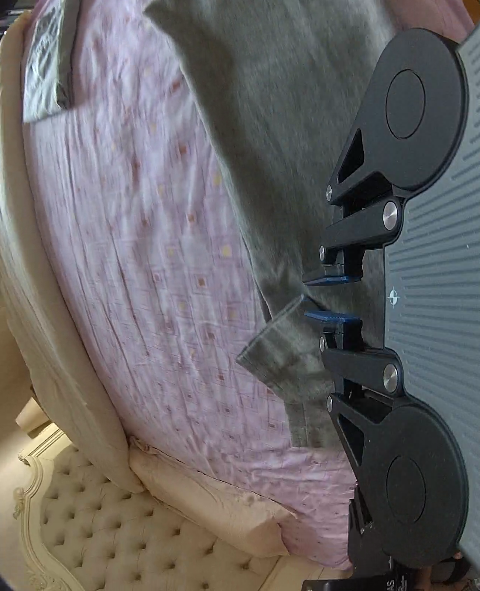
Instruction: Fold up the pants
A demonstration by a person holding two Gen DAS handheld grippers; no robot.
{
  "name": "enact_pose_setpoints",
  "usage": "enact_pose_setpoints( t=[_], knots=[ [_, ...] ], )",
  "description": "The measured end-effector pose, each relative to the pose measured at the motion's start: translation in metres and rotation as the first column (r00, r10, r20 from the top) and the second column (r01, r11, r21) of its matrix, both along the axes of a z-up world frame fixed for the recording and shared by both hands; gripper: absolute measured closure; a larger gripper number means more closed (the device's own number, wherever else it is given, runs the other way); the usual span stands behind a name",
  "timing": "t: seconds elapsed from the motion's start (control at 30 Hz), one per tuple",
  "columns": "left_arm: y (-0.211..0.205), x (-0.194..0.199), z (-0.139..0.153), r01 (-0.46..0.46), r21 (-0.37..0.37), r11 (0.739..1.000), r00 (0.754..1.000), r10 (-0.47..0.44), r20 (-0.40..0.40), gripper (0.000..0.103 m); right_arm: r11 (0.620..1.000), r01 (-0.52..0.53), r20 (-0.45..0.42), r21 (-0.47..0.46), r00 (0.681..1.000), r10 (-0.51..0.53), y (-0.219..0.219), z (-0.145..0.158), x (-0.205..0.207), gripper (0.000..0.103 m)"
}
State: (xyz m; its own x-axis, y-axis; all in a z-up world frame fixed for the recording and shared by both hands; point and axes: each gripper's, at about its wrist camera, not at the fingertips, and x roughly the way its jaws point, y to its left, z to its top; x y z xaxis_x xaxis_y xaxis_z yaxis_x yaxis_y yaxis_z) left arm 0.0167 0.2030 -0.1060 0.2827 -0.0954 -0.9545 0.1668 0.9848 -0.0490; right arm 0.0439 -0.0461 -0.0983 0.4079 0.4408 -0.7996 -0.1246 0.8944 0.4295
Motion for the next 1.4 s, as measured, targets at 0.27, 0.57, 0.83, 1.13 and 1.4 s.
enact_pose_setpoints(
  t=[0.27,0.57,0.83,1.13,1.4],
  knots=[
    [0.046,0.049,-0.020,-0.040,0.017,0.999,0.999,0.040,0.016,0.049,0.995,0.088,-0.102,0.054,0.991,-0.082,0.052,-0.031,-0.004,0.086],
    [0.067,0.093,-0.069,-0.073,0.104,0.992,0.994,0.080,-0.069,0.043,0.983,0.181,-0.125,-0.022,0.975,-0.183,0.070,-0.056,0.003,0.070],
    [0.093,0.088,-0.044,-0.095,0.031,0.995,0.992,0.098,-0.077,0.046,0.979,0.199,-0.167,0.038,0.967,-0.190,0.081,-0.066,0.006,0.090],
    [0.150,0.073,-0.010,-0.267,-0.100,0.959,0.963,0.260,-0.075,0.042,0.910,-0.415,0.003,-0.017,0.910,0.415,0.206,-0.031,-0.021,0.088],
    [0.141,0.064,-0.017,-0.229,-0.144,0.963,0.972,0.219,-0.084,0.040,0.913,-0.409,-0.036,-0.020,0.912,0.408,0.196,-0.034,-0.028,0.080]
  ],
)
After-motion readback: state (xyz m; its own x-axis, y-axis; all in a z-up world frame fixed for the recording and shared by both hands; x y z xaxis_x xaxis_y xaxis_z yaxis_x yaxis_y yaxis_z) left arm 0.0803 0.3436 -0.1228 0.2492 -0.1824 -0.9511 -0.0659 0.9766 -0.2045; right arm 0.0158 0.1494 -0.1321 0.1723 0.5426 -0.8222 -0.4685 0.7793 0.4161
